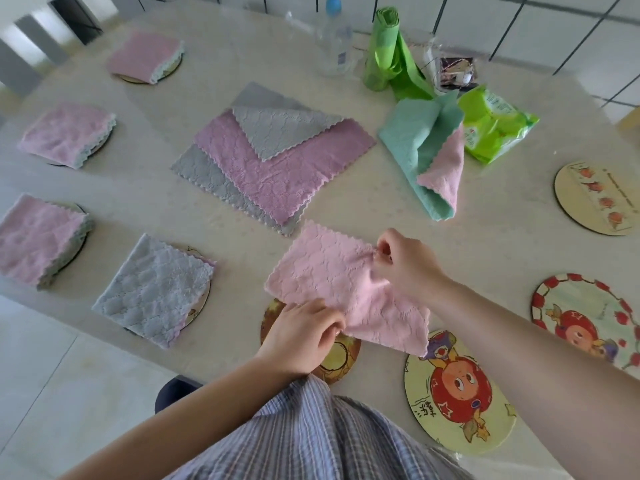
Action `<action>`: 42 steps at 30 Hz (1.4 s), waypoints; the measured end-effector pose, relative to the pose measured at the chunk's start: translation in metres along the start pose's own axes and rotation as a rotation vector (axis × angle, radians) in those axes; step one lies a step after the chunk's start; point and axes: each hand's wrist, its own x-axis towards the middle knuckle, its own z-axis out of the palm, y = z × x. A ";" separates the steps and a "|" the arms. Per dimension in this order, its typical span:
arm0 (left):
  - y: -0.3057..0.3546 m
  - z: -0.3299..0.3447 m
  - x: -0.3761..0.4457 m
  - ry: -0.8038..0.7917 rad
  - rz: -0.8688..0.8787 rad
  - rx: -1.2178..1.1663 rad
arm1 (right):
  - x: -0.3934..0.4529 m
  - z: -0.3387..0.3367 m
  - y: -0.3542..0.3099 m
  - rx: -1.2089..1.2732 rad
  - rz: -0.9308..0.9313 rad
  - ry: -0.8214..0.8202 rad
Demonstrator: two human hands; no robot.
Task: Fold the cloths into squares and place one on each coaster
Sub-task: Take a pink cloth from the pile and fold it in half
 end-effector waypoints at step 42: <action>-0.024 0.008 -0.018 -0.144 0.227 0.308 | -0.102 0.042 0.062 -0.241 -0.340 -0.041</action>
